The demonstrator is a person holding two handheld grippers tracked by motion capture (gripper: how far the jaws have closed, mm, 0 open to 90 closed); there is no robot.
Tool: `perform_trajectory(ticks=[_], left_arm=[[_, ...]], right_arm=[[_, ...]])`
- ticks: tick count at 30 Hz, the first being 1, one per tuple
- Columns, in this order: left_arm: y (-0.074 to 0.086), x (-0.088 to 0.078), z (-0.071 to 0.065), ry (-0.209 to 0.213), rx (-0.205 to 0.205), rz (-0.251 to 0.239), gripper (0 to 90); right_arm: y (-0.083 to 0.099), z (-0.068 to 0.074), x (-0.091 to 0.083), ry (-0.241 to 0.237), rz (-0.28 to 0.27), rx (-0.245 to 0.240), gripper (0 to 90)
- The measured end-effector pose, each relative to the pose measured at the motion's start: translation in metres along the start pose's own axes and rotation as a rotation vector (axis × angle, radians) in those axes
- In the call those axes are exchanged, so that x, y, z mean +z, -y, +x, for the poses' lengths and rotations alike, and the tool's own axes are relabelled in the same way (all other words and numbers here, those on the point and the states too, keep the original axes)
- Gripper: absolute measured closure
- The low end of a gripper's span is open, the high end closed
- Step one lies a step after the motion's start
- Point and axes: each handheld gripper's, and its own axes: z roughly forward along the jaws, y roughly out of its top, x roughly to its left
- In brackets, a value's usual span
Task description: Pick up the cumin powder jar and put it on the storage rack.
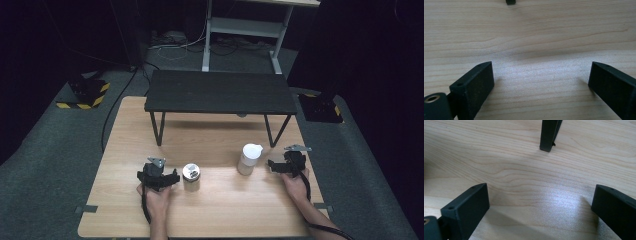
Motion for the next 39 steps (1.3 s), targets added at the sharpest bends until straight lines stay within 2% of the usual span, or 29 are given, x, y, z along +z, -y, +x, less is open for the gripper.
perform_trajectory(ticks=[31,39], left_arm=[[-0.0006,0.0001,-0.0005,-0.004,-0.005,0.004,5.4],[-0.0016,0.0001,0.0002,-0.001,0.010,0.008,3.1]], right_arm=[[-0.0002,-0.0003,0.0001,-0.001,0.001,0.000,0.7],[-0.0003,-0.0003,0.0002,-0.001,0.001,0.000,0.7]])
